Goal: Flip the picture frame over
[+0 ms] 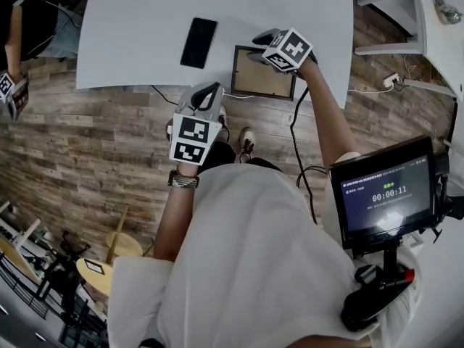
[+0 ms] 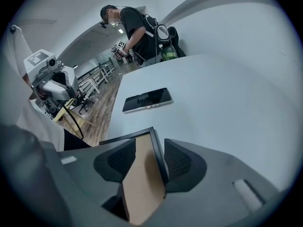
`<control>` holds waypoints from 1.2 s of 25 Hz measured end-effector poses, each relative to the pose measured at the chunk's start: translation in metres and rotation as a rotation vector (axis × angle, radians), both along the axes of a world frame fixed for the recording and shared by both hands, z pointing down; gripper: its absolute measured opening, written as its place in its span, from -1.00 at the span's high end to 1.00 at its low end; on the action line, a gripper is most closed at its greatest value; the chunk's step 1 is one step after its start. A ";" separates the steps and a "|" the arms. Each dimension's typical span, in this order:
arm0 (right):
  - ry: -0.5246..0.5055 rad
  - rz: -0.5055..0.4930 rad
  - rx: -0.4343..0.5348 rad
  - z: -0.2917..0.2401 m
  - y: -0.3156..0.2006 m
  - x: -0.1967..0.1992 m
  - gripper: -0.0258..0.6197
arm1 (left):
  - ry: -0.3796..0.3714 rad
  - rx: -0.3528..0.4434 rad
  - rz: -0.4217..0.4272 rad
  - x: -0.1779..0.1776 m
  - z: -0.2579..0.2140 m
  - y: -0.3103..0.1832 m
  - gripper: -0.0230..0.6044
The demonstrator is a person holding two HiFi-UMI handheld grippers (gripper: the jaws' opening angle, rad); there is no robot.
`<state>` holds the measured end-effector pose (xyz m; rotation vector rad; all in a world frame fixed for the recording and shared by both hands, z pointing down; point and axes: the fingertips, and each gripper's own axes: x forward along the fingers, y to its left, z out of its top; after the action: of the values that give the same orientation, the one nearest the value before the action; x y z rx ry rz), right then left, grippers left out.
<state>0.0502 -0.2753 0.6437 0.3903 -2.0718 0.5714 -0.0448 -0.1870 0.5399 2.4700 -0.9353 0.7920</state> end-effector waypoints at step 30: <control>-0.260 0.617 0.652 -0.293 0.072 0.164 0.91 | 0.086 0.512 0.158 0.150 -0.229 -0.006 0.91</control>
<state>0.2147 -0.2031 0.3505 1.4296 -2.3513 0.2809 0.1055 -0.1931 0.3112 3.0218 -1.0202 0.5343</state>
